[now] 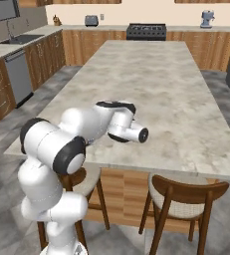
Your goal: Pick up the brewed coffee from the coffee machine and place it next to the breakfast plate on the dining counter.
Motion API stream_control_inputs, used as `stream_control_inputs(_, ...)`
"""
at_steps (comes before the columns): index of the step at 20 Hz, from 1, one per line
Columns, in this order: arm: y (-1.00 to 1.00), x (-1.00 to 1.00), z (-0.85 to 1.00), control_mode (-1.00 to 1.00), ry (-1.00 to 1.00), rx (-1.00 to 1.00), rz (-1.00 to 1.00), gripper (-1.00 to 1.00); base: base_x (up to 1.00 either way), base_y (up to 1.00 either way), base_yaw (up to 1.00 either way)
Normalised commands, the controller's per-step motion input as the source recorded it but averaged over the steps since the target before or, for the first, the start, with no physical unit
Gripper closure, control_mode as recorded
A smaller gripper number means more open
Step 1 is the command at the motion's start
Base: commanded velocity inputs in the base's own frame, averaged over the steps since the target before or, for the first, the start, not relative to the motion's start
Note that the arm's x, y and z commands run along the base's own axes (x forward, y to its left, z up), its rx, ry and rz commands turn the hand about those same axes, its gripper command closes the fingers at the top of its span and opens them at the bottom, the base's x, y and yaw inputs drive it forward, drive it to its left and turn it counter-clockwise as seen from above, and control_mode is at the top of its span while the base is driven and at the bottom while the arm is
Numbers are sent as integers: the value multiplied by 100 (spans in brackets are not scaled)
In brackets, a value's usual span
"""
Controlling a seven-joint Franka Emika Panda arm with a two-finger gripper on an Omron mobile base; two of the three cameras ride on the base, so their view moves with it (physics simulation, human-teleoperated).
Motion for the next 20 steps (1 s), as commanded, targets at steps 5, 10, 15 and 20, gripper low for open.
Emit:
stream_control_inputs(5,0,45,-71,-100,-17,0,15,100,0,0,0)
stream_control_inputs(10,2,54,-67,-100,-11,-2,12,100,0,0,0)
stream_control_inputs(15,6,67,-55,-100,-6,-3,9,100,0,0,0)
stream_control_inputs(20,28,53,-59,-100,-7,-9,12,100,0,0,0)
